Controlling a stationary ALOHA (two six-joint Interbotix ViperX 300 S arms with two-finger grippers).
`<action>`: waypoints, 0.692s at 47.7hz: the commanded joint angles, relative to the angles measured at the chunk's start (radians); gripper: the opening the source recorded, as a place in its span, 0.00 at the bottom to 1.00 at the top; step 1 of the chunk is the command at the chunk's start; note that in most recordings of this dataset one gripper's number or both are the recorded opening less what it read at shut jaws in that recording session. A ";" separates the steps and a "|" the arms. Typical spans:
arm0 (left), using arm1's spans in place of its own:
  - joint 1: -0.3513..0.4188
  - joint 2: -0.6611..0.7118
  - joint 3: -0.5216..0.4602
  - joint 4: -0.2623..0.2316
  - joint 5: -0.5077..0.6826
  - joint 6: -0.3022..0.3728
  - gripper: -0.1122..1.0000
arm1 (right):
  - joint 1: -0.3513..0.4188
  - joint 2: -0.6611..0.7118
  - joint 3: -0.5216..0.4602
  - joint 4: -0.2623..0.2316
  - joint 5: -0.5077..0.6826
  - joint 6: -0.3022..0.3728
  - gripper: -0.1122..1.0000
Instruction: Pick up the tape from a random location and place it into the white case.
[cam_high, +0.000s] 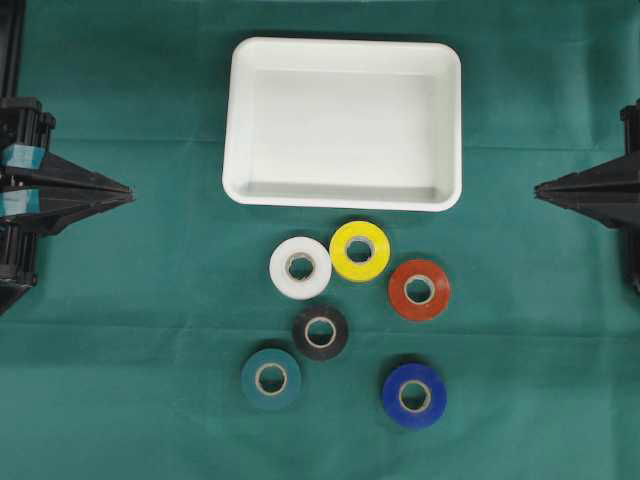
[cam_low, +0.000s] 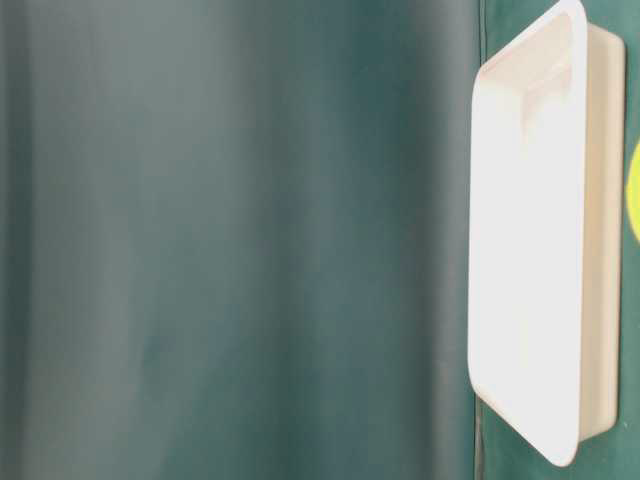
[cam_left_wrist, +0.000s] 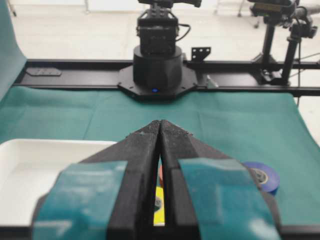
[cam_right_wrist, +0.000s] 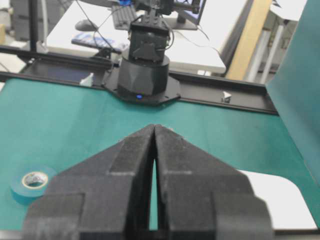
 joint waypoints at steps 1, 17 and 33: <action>0.006 0.011 -0.026 -0.003 0.023 0.003 0.11 | -0.008 0.009 -0.032 -0.006 -0.005 -0.002 0.10; 0.005 0.006 -0.026 -0.003 0.032 0.005 0.11 | -0.006 0.021 -0.060 -0.012 0.077 0.008 0.10; 0.005 0.014 -0.029 -0.003 0.032 0.008 0.28 | -0.006 0.023 -0.067 -0.008 0.101 0.011 0.10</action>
